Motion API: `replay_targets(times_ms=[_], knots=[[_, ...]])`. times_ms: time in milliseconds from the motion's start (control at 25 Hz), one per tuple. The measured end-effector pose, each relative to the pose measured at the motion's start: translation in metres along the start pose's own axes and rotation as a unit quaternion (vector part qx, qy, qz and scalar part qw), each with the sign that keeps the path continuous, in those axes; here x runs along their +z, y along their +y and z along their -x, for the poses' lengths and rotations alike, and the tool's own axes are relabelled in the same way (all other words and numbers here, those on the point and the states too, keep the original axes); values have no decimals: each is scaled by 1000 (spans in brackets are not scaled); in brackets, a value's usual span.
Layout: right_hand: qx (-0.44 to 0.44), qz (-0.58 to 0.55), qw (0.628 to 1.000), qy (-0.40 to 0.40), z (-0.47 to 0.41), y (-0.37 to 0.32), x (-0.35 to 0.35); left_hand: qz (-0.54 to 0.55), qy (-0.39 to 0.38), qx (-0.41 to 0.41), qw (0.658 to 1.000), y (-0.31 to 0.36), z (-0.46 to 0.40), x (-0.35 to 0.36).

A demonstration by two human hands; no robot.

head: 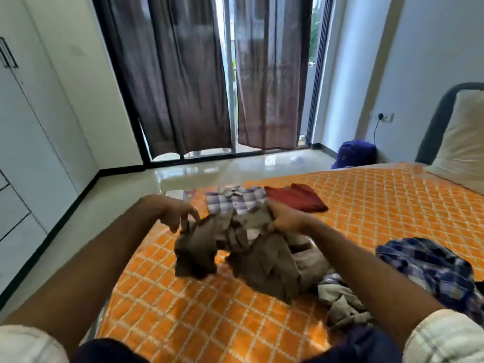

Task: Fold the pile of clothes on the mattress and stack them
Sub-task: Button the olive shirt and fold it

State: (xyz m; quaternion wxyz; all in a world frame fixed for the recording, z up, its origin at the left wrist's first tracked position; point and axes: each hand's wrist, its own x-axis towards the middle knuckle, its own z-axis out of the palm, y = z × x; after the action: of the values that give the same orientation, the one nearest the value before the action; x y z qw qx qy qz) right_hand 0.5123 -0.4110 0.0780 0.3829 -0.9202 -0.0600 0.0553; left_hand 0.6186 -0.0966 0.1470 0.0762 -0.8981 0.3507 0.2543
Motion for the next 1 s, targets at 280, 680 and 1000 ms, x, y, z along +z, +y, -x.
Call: replay_targets(times_ms=[280,680,1000], knots=[[93,134,978,-129,35,108,115,26,112,132,984,28,-62,108],[257,330,908,9,135,213,76,-124,150,220,956,211,-174,207],[343,276,881,175,181,279,18,173,345,14,922,200,-214,166]])
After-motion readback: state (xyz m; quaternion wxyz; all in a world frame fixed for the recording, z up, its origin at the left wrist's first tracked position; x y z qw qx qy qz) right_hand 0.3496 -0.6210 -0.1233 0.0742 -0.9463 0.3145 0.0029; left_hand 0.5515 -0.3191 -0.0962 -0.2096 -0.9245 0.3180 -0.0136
